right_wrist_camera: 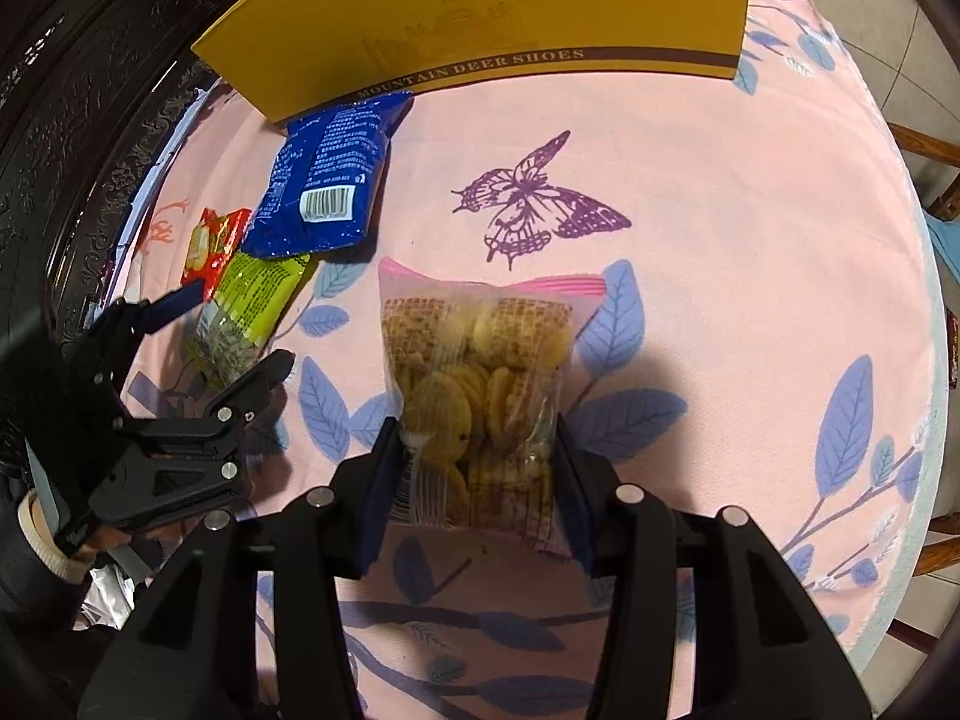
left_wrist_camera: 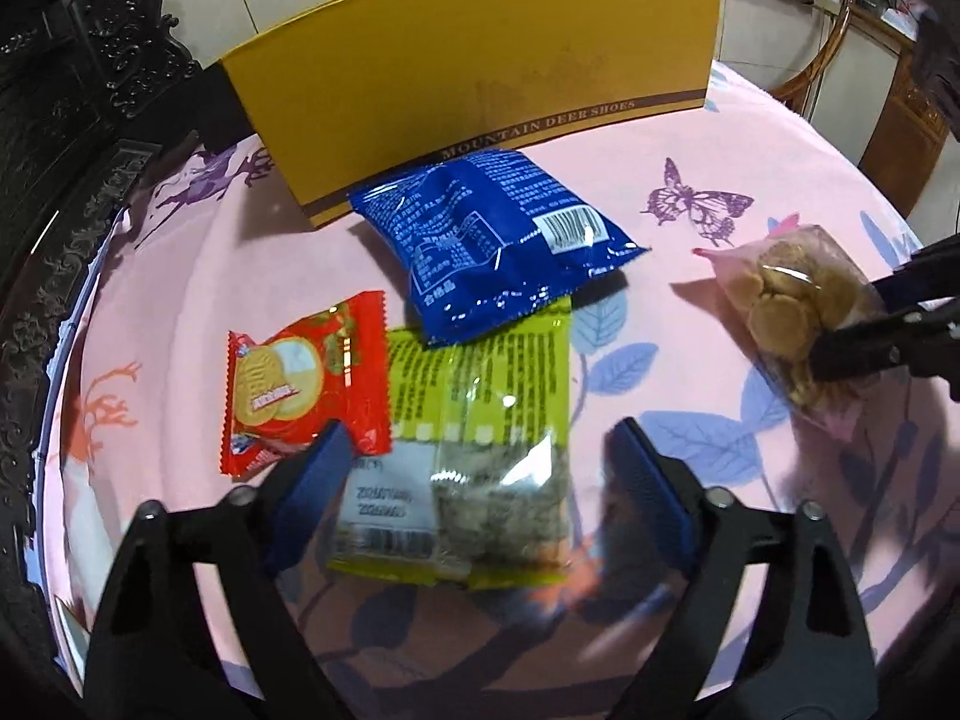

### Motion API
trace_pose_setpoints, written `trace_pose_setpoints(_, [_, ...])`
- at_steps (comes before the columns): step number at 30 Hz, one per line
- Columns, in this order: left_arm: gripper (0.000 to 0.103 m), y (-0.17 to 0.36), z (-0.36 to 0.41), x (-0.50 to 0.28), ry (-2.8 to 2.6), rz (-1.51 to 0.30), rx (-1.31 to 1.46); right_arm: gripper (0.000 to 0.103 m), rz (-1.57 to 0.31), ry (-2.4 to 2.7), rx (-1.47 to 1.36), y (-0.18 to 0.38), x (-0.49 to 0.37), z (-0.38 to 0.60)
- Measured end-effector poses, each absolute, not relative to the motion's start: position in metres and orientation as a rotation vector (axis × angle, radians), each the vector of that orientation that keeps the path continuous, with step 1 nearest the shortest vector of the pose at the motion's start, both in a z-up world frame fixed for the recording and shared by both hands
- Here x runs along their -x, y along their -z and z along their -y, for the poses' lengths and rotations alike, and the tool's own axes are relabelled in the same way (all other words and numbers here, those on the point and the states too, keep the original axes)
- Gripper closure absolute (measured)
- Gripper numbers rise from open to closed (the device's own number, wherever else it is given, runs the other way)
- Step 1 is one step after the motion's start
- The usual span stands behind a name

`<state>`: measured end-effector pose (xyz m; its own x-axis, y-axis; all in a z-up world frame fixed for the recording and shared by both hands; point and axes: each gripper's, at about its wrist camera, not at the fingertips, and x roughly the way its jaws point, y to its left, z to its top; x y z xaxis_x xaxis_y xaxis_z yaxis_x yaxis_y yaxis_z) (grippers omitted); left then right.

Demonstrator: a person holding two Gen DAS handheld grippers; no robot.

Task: Organize snacks
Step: 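Grasp the clear biscuit bag with the right gripper while the left grasps the yellow-green seed bag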

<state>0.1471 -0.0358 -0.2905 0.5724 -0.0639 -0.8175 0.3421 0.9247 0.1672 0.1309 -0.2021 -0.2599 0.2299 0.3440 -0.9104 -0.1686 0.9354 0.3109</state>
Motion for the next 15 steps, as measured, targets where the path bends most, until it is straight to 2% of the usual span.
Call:
trace_pose_setpoints(3, [0.026, 0.288, 0.035, -0.148, 0.227, -0.945, -0.316, 0.054, -1.296, -0.354, -0.152, 0.259, -0.131, 0.201])
trace_pose_setpoints(7, [0.028, 0.284, 0.025, -0.137, 0.181, -0.977, -0.262, 0.054, -1.299, -0.354, -0.168, 0.260, -0.133, 0.199])
trace_pose_setpoints(9, [0.026, 0.290, 0.019, -0.131, 0.165, -0.986, -0.247, 0.053, -1.295, -0.351, -0.167, 0.260, -0.133, 0.198])
trace_pose_setpoints(11, [0.015, 0.291, 0.015, -0.133, 0.149, -0.981, -0.231, 0.053, -1.294, -0.350, -0.154, 0.260, -0.132, 0.196])
trace_pose_setpoints(15, [0.014, 0.293, 0.015, -0.154, 0.184, -1.004, -0.175, 0.053, -1.296, -0.356, -0.160, 0.260, -0.132, 0.198])
